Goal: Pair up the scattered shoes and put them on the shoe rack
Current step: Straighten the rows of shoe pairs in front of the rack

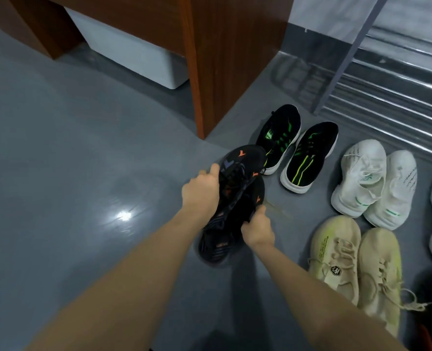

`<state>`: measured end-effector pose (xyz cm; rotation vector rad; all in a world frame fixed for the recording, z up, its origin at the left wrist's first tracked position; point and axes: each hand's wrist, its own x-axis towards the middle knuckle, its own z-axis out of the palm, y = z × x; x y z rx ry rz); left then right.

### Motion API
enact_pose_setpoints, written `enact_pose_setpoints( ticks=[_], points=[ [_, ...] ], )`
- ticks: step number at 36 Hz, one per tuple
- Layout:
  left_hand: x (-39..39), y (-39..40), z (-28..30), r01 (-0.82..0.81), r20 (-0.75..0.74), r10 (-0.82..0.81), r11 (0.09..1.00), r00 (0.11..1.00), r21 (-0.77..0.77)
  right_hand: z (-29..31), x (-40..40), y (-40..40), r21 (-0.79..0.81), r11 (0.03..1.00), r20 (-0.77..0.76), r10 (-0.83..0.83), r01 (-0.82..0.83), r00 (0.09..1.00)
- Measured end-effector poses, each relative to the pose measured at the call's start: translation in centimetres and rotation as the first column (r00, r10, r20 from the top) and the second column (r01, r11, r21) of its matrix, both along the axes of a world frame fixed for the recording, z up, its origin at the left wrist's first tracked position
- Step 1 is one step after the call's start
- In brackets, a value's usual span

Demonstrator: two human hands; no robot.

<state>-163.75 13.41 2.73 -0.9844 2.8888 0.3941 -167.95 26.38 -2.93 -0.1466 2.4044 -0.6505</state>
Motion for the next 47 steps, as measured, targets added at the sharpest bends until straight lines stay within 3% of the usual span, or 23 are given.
enact_pose_setpoints(
  ticks=[12, 17, 22, 25, 31, 40, 47],
  points=[
    [-0.9, 1.3, 0.4, -0.014, 0.038, 0.012, 0.998, 0.999, 0.061, 0.8, -1.6, 5.9, -0.141, 0.983, -0.204, -0.144, 0.116, 0.968],
    [-1.0, 3.2, -0.2, -0.01, 0.078, 0.003, 0.996, 0.997, 0.093, 0.8, -1.7, 7.9, -0.119, 0.982, -0.164, -0.165, 0.147, 0.973],
    [0.1, 4.1, -1.4, 0.009, 0.131, -0.018, 0.998, 0.991, 0.07, 0.8, -2.0, 8.1, 0.058, 0.995, -0.091, -0.082, 0.087, 0.993],
    [0.7, 4.3, -1.8, 0.015, 0.157, -0.025, 0.998, 0.987, 0.068, 0.5, -1.8, 8.4, 0.118, 0.991, -0.127, -0.055, 0.071, 0.99],
    [1.2, 5.0, -2.9, 0.073, 0.199, -0.088, 0.994, 0.976, 0.083, 0.7, -2.2, 8.2, 0.065, 0.996, -0.152, -0.045, 0.056, 0.987],
    [2.2, 4.0, -4.1, 0.062, 0.113, -0.085, 0.979, 0.99, 0.193, 0.0, -1.5, 8.6, 0.002, 0.996, -0.089, -0.088, 0.088, 0.992],
    [2.1, 4.7, -4.7, 0.041, 0.2, -0.076, 0.984, 0.977, 0.176, 0.0, -1.2, 8.5, 0.021, 0.998, -0.088, -0.064, 0.066, 0.994]
  ],
)
